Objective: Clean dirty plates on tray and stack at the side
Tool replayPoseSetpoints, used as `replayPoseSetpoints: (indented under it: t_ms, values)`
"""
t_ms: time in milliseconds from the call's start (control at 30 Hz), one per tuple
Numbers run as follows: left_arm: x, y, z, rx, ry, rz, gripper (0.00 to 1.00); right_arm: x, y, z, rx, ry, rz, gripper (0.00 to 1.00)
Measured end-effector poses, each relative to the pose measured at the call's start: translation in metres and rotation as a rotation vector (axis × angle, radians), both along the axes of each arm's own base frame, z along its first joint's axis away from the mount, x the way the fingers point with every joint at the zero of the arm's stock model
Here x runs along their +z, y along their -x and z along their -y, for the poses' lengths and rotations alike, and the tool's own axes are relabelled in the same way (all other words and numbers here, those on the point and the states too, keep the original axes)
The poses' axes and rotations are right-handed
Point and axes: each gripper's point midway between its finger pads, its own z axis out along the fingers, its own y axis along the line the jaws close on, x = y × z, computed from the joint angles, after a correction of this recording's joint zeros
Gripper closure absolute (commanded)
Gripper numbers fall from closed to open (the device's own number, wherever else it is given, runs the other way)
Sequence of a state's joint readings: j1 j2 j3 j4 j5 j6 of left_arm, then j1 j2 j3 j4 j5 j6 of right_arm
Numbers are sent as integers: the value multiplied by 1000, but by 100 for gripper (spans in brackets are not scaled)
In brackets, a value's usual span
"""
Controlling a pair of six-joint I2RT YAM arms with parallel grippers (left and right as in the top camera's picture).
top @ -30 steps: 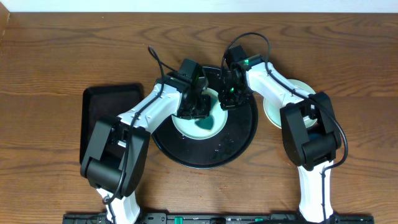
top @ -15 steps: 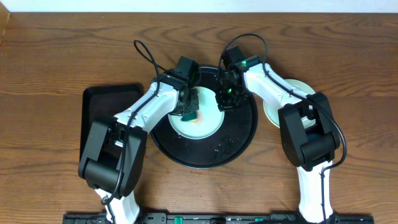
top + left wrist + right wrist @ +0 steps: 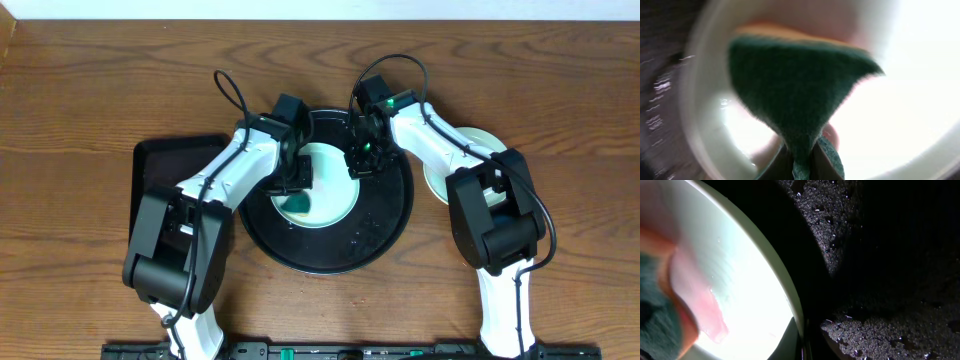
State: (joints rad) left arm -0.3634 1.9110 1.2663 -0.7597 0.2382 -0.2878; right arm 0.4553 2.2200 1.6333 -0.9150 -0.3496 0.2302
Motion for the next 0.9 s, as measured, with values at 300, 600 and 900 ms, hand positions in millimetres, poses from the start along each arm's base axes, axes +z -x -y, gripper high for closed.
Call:
replayPoseSetpoints:
  t_ms: [300, 600, 900]
  values:
    - [7, -29, 30, -115, 163, 145, 92, 0, 0, 0, 0, 1, -1, 99]
    - [19, -37, -47, 87, -23, 60, 93, 0, 1, 0, -1, 1, -4, 99]
    - [76, -39, -140, 293, -146, 31, 92, 0, 1, 0, 0, 1, -4, 99]
